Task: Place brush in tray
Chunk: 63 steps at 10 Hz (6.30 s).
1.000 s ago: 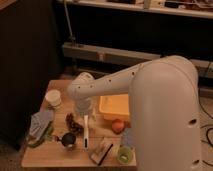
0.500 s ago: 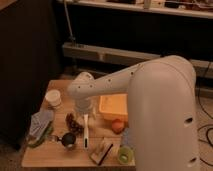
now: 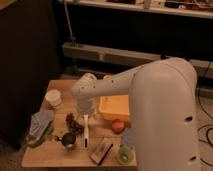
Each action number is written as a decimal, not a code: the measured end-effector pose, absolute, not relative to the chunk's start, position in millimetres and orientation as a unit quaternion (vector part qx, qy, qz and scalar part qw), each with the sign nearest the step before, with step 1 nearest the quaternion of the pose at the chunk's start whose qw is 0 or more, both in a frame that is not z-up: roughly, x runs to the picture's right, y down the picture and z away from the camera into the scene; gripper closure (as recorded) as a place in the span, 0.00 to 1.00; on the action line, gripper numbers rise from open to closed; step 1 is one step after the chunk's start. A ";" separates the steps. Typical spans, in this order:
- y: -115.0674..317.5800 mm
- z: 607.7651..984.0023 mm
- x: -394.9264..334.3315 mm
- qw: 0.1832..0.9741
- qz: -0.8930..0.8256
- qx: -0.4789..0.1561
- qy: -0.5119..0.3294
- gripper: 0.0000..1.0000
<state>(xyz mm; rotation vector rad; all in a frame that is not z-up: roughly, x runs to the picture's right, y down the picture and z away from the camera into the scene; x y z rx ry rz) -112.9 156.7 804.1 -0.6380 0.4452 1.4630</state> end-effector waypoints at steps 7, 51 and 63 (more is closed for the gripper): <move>168.9 815.0 -116.2 0.683 0.645 -0.285 0.191 0.35; 153.2 823.6 -120.4 0.690 0.632 -0.291 0.198 1.00; 61.6 752.2 -125.5 0.740 0.612 -0.234 0.153 1.00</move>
